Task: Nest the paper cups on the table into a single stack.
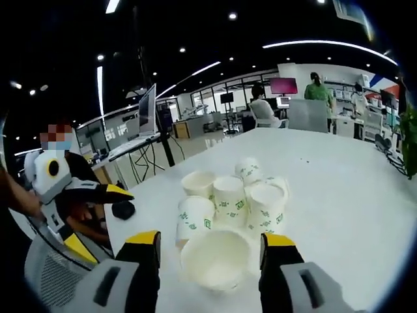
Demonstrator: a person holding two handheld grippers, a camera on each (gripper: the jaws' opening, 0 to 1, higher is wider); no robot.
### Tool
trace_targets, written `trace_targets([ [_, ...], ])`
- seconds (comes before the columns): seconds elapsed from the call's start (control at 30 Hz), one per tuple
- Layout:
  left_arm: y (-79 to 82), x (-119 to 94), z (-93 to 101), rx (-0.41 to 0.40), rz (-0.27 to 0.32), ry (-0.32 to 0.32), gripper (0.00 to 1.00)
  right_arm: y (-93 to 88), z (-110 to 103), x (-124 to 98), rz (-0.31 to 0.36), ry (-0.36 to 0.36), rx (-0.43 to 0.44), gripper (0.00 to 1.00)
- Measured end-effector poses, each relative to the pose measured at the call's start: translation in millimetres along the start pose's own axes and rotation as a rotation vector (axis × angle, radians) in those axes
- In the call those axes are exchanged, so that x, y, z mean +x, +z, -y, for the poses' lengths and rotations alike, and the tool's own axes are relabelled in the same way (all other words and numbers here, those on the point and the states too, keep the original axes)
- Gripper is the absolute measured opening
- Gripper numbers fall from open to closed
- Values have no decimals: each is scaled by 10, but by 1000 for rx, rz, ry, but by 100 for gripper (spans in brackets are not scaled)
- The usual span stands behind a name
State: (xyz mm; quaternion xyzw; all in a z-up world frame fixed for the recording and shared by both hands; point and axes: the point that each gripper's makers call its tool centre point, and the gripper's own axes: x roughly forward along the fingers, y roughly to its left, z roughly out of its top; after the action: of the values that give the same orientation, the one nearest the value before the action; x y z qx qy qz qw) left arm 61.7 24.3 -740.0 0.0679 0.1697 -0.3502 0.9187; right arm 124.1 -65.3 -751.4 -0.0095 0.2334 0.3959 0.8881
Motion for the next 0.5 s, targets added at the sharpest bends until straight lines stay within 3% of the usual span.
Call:
trace_targets([
  [0.33,-9,3,0,-8,-14,-4,79,-36,-32,-191,0,6,-90,73],
  [0.5,34,-19,-103,-60,4,19,79,-109,-30,-351,-7,-3,-112,78],
])
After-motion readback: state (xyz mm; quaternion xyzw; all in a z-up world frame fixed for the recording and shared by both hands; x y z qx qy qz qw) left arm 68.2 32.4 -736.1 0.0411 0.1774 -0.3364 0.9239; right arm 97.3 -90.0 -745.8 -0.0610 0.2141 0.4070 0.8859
